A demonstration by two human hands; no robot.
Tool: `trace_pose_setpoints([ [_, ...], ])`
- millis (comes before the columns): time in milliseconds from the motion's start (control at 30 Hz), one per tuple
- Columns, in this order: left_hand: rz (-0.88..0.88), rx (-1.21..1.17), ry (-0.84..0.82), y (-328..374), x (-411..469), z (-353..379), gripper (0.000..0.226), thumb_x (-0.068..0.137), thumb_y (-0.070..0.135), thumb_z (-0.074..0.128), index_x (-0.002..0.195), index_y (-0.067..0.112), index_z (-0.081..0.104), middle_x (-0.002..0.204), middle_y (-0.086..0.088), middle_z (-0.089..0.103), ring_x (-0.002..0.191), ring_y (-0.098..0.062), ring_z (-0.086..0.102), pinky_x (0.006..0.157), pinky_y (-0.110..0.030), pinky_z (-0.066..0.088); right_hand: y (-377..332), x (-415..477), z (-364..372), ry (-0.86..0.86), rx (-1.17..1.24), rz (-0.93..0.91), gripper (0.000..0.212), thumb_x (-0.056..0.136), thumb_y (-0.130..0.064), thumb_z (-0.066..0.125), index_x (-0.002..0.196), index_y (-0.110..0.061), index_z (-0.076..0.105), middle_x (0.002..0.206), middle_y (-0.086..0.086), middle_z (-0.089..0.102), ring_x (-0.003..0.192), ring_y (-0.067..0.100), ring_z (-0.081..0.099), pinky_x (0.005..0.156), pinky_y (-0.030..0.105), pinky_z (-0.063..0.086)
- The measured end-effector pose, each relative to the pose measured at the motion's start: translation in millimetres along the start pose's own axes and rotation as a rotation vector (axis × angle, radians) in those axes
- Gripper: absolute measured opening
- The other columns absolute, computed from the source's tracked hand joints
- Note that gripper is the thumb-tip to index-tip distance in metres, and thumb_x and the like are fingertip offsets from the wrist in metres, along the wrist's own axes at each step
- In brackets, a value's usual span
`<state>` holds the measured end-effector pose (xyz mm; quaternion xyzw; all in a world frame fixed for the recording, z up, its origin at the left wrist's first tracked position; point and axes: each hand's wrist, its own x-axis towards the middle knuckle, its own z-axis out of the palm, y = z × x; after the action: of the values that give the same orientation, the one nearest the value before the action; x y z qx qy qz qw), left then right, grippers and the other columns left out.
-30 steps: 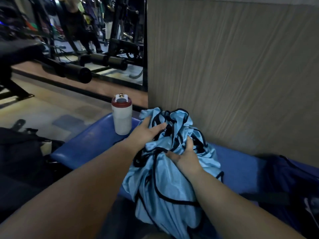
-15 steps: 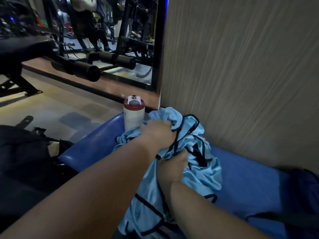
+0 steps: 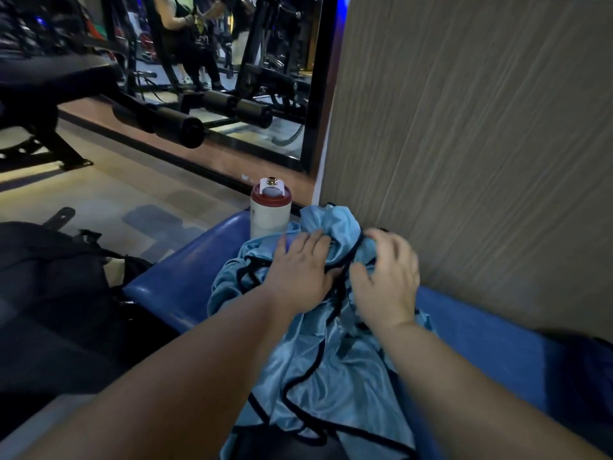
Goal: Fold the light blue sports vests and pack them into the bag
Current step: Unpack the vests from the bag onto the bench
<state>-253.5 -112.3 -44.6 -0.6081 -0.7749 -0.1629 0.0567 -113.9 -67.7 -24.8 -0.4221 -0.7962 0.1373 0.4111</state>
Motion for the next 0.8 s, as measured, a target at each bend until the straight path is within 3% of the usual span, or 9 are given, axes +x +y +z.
trace_pose_setpoints([
  [67, -0.024, -0.055, -0.059, 5.3, -9.1, -5.1, 0.074, 0.099, 0.053, 0.029, 0.155, 0.013, 0.003, 0.163, -0.002, 0.001, 0.149, -0.02, -0.001, 0.12, -0.049, -0.005, -6.6, 19.7, 1.0, -0.28, -0.052, -0.198, 0.056, 0.083, -0.027, 0.042, 0.138, -0.031, 0.05, 0.152, -0.002, 0.034, 0.142, 0.018, 0.023, 0.115, 0.046, 0.022],
  [167, -0.071, -0.088, -0.159, 9.6, -41.1, -12.1, 0.101, 0.086, 0.076, 0.031, 0.153, 0.016, -0.015, 0.161, 0.001, -0.019, 0.147, -0.019, -0.02, 0.116, -0.049, -0.015, -7.9, 38.5, 12.6, -0.674, -0.194, -0.266, 0.052, 0.098, -0.03, 0.037, 0.149, -0.041, 0.032, 0.162, -0.013, 0.015, 0.15, 0.009, -0.001, 0.121, 0.046, 0.005],
  [233, -0.096, -0.016, -0.255, 8.3, -71.3, -11.4, 0.124, 0.07, 0.088, 0.041, 0.148, 0.022, -0.028, 0.153, 0.006, -0.036, 0.14, -0.021, -0.034, 0.111, -0.057, -0.02, -2.5, 40.5, 20.4, -0.788, -0.283, -0.241, 0.056, 0.1, -0.035, 0.036, 0.153, -0.041, 0.02, 0.163, -0.012, 0.016, 0.151, 0.011, -0.002, 0.12, 0.05, 0.006],
  [300, -0.114, 0.037, -0.323, 2.3, -98.0, -6.0, 0.132, 0.062, 0.087, 0.054, 0.14, 0.034, -0.04, 0.145, 0.009, -0.048, 0.134, -0.027, -0.043, 0.105, -0.064, -0.021, 3.6, 37.9, 24.3, -0.831, -0.32, -0.191, 0.063, 0.098, -0.048, 0.038, 0.154, -0.041, 0.01, 0.163, -0.007, 0.016, 0.15, 0.015, 0.004, 0.119, 0.05, 0.011],
  [433, -0.192, 0.073, -0.332, -24.1, -106.7, -4.5, 0.133, 0.068, 0.073, 0.067, 0.132, 0.042, -0.046, 0.132, 0.015, -0.058, 0.14, -0.033, -0.035, 0.11, -0.065, -0.013, 11.8, 33.5, 17.1, -0.94, -0.211, -0.058, 0.099, 0.075, -0.082, 0.052, 0.154, -0.044, 0.005, 0.162, -0.006, 0.019, 0.147, 0.017, 0.021, 0.117, 0.042, 0.024],
  [567, -0.128, 0.156, -0.286, -48.5, -83.8, -15.2, 0.128, 0.073, 0.065, 0.069, 0.141, 0.038, -0.036, 0.151, 0.009, -0.041, 0.144, -0.027, -0.03, 0.114, -0.059, -0.009, 24.1, 30.7, 8.8, -1.036, -0.212, -0.084, 0.143, 0.034, -0.1, 0.053, 0.153, -0.045, -0.003, 0.162, -0.008, 0.016, 0.147, 0.016, 0.019, 0.119, 0.04, 0.023],
  [700, -0.046, 0.232, -0.21, -73.9, -73.0, -20.9, 0.124, 0.073, 0.058, 0.073, 0.148, 0.037, -0.023, 0.16, 0.003, -0.022, 0.148, -0.025, -0.012, 0.118, -0.05, 0.003, 31.7, 25.5, 12.0, -1.053, -0.321, -0.142, 0.142, 0.043, -0.088, 0.068, 0.151, -0.046, -0.013, 0.164, -0.009, 0.008, 0.149, 0.019, 0.011, 0.12, 0.046, 0.02],
  [800, -0.015, 0.259, -0.05, -88.1, -75.2, -19.0, 0.132, 0.048, 0.057, 0.086, 0.153, 0.029, 0.01, 0.156, -0.004, 0.021, 0.138, -0.028, 0.023, 0.104, -0.052, 0.034, 30.7, 18.3, 15.0, -1.016, -0.362, -0.147, 0.137, 0.053, -0.079, 0.073, 0.152, -0.043, -0.015, 0.163, -0.008, 0.008, 0.148, 0.022, 0.011, 0.119, 0.049, 0.021],
])
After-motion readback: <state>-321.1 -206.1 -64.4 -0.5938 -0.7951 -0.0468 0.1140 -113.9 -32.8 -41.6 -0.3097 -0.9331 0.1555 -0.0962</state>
